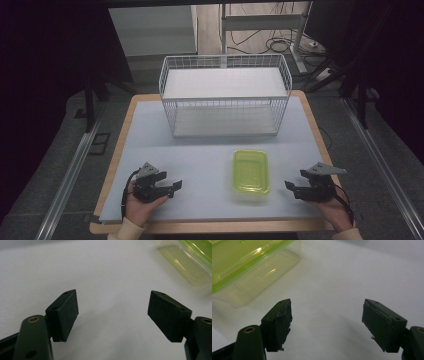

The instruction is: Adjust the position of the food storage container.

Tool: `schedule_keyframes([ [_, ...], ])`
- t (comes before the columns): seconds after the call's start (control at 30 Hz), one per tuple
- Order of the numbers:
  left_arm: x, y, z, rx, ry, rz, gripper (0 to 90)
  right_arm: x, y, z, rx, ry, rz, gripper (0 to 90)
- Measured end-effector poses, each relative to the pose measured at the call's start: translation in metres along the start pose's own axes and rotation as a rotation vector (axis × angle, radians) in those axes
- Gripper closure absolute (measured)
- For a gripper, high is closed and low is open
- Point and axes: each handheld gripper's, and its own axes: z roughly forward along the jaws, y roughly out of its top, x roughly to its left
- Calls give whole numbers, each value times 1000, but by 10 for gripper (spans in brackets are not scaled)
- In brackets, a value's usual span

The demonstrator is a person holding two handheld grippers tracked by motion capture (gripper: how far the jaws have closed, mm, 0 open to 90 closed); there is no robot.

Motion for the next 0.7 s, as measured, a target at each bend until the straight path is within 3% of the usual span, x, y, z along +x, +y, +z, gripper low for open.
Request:
schedule_keyframes([
  [0.2,2,0,-1,-2,2,-4,239,-1,2,-6,-11,-1,-2,292],
  [0.23,2,0,-1,-2,3,-4,240,-2,3,-7,-12,2,-3,353],
  [0.27,1,-1,-1,-7,6,-5,240,-2,3,-7,-12,2,-3,353],
  [0.37,2,0,-2,-8,5,-5,239,-4,5,-9,-9,29,-4,464],
  [0.4,2,0,-2,-2,5,-6,239,-4,6,-11,-5,29,-9,575],
  [0.5,3,-1,0,0,5,-7,239,-5,9,-14,14,41,-18,748],
  [0.7,1,0,-1,-4,4,-12,239,-5,11,-19,31,77,-45,897],
])
